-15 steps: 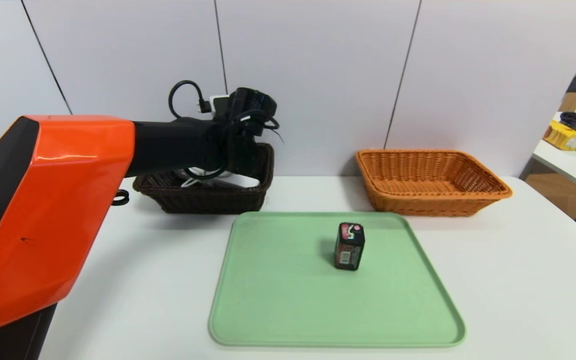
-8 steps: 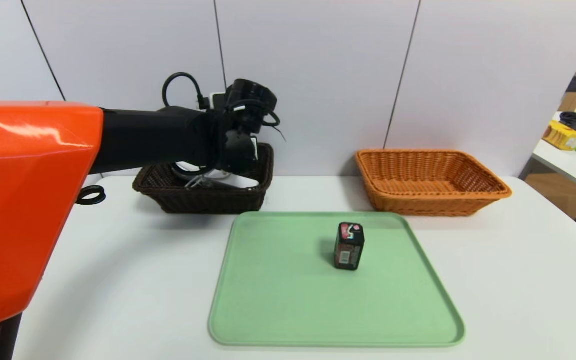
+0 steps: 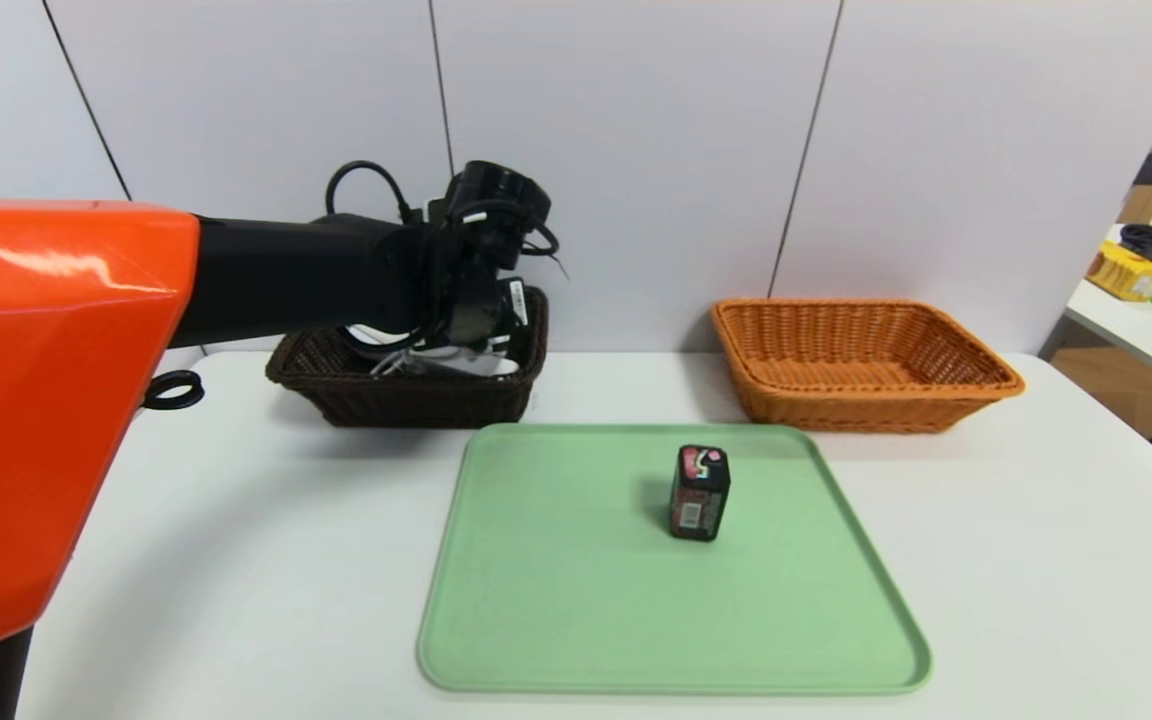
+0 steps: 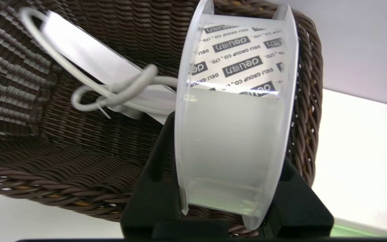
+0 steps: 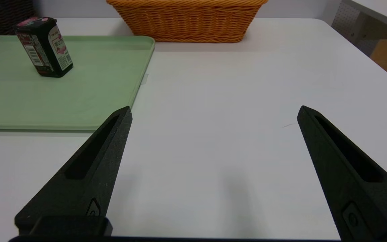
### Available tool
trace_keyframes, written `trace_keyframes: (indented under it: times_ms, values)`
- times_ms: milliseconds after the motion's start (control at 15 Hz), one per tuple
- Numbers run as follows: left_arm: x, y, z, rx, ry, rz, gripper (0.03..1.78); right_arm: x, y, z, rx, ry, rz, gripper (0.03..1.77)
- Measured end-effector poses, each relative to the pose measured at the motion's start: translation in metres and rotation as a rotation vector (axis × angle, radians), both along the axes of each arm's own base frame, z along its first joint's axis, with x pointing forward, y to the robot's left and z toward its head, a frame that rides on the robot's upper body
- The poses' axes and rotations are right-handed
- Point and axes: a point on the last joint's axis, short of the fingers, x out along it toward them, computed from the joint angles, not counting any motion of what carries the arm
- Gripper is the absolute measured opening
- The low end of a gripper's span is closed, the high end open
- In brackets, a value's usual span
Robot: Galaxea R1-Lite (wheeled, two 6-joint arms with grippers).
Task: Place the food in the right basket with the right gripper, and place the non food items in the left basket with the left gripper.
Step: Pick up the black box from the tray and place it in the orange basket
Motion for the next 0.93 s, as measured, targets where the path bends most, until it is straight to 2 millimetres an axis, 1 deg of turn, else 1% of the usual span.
trace_keyframes:
  times_ms: [533,600,733,933]
  values:
    - [0.016,0.003,-0.020,-0.010,0.041,-0.003,0.58,0.000,0.000,0.000,0.000,0.000,0.001,1.70]
    - [0.018,0.004,-0.022,-0.017,0.047,-0.012,0.63,0.000,0.000,0.000,0.000,0.000,0.001,1.70]
    - [0.018,0.004,-0.024,-0.022,0.060,-0.027,0.88,0.000,0.000,0.000,0.000,0.000,0.001,1.70]
    - [0.018,0.005,-0.024,-0.022,0.060,-0.024,1.14,0.000,0.000,0.000,0.000,0.000,0.001,1.70]
